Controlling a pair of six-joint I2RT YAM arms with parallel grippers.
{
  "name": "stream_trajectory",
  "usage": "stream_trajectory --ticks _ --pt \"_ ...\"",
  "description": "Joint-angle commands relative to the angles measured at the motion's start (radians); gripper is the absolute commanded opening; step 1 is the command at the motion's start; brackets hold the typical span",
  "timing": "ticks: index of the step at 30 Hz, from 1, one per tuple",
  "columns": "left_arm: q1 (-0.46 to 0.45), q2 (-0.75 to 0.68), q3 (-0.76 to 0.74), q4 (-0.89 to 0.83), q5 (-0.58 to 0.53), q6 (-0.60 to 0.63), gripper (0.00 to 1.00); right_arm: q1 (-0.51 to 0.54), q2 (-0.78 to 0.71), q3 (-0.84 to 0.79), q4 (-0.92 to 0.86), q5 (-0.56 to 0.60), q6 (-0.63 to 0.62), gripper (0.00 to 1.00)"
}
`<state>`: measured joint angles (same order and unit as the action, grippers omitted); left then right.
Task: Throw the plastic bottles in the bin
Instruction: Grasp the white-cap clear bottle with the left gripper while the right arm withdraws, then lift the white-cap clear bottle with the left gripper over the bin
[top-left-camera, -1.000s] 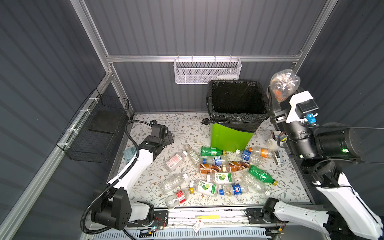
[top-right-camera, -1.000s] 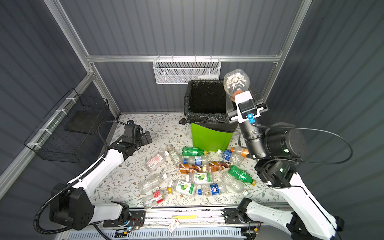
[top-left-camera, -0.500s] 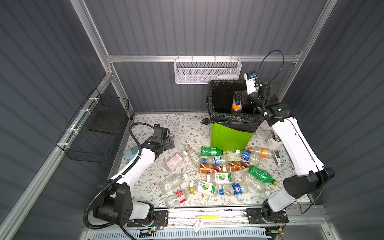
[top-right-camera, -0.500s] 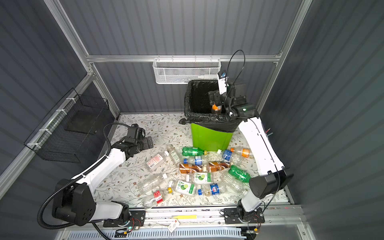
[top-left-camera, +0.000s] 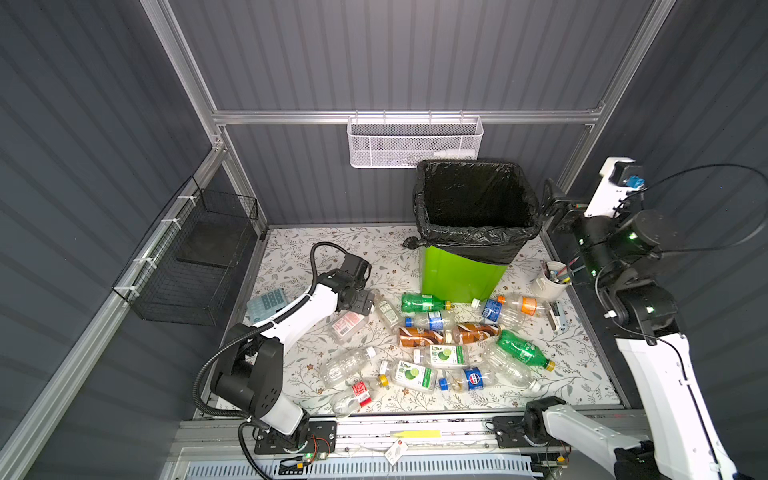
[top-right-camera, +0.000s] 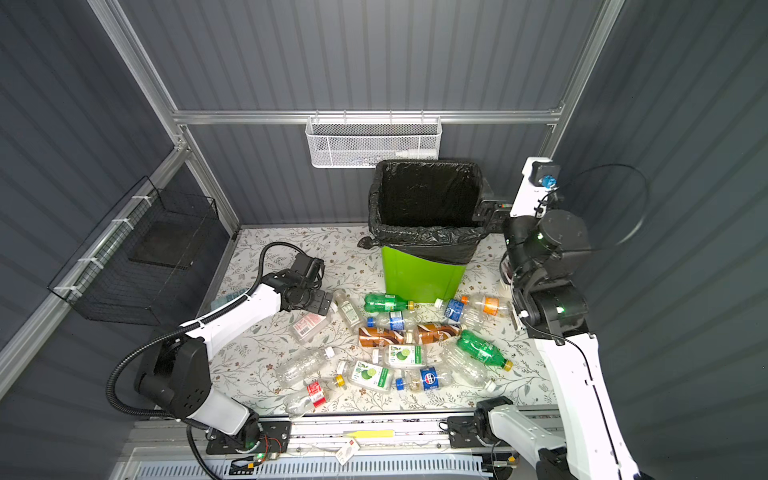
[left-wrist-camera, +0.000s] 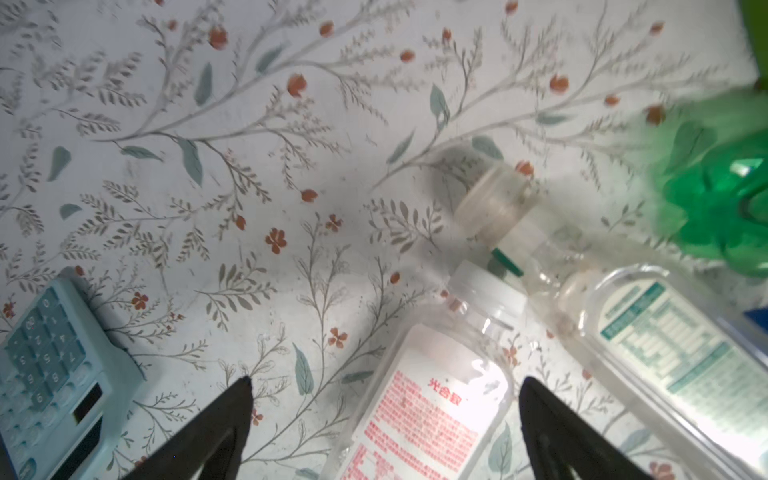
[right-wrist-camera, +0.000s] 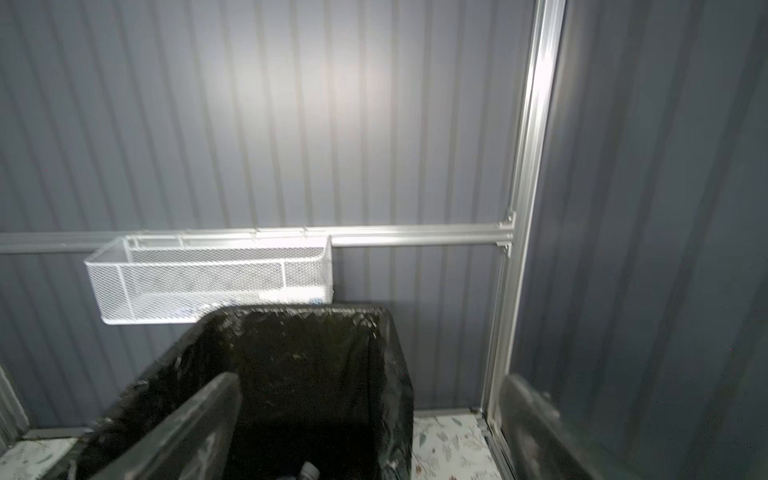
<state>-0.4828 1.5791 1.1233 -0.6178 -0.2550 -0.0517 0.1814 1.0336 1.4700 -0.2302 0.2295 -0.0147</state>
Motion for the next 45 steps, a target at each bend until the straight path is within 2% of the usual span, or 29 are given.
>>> stream_trajectory --ticks 1,13,29,34,39,45 --pt "0.006 0.027 0.026 -0.11 0.052 0.087 1.0 -0.051 -0.032 -0.086 -0.044 0.009 0.07 0.99" --pt "0.006 0.099 0.043 -0.121 0.159 0.112 0.99 -0.169 -0.125 -0.221 -0.097 -0.046 0.137 0.99" --pt "0.007 0.232 0.097 -0.163 0.067 0.042 0.91 -0.224 -0.14 -0.278 -0.095 -0.084 0.178 0.99" --pt "0.009 0.24 0.105 -0.16 0.052 0.041 0.83 -0.234 -0.146 -0.293 -0.097 -0.09 0.179 0.99" --pt "0.017 0.235 0.112 -0.149 0.047 0.032 0.7 -0.244 -0.151 -0.302 -0.094 -0.092 0.179 0.99" --pt "0.044 0.163 0.144 -0.131 0.014 0.012 0.58 -0.259 -0.161 -0.308 -0.086 -0.096 0.178 0.99"
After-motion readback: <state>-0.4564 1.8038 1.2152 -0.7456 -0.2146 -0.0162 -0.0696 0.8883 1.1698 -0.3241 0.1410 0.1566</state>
